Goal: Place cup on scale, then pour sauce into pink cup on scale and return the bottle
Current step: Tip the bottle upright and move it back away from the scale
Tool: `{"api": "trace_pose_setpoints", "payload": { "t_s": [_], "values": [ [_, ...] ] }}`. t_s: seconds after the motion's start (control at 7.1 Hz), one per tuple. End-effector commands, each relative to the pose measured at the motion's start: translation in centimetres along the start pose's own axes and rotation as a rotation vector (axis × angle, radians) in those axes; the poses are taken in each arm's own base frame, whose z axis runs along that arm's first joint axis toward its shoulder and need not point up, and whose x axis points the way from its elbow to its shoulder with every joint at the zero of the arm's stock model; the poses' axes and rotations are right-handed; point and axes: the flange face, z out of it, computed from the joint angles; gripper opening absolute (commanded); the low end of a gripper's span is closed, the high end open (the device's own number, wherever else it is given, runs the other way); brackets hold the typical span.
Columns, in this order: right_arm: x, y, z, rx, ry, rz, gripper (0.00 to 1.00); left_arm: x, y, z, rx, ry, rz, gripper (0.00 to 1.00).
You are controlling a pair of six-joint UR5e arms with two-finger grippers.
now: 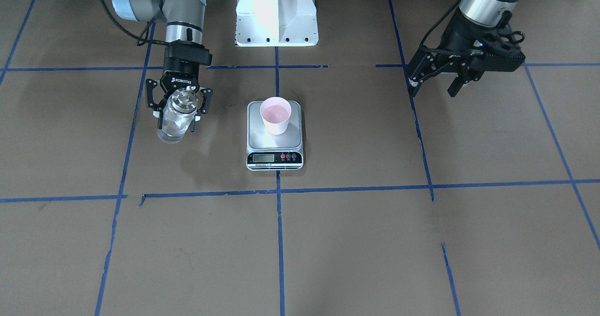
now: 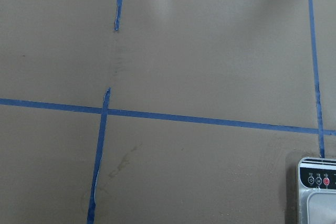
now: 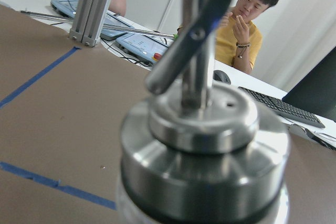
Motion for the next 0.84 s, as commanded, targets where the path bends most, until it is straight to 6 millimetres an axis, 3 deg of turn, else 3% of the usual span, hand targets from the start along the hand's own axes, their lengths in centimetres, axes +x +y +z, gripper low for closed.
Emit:
{"api": "trace_pose_setpoints", "payload": {
  "t_s": [0.0,0.28,0.7],
  "values": [
    [3.5,0.4,0.8,-0.041,0.003,0.268,0.0,0.1,0.0,-0.2,0.003,0.005,-0.001,1.0],
    [8.1,3.8,1.5,-0.045,-0.055,0.391,0.0,0.2,0.1,-0.3,0.003,0.006,0.0,1.0],
    [9.6,6.5,2.8,-0.053,-0.018,0.403,0.0,0.3,0.2,-0.7,0.007,0.012,0.0,1.0]
  ]
}}
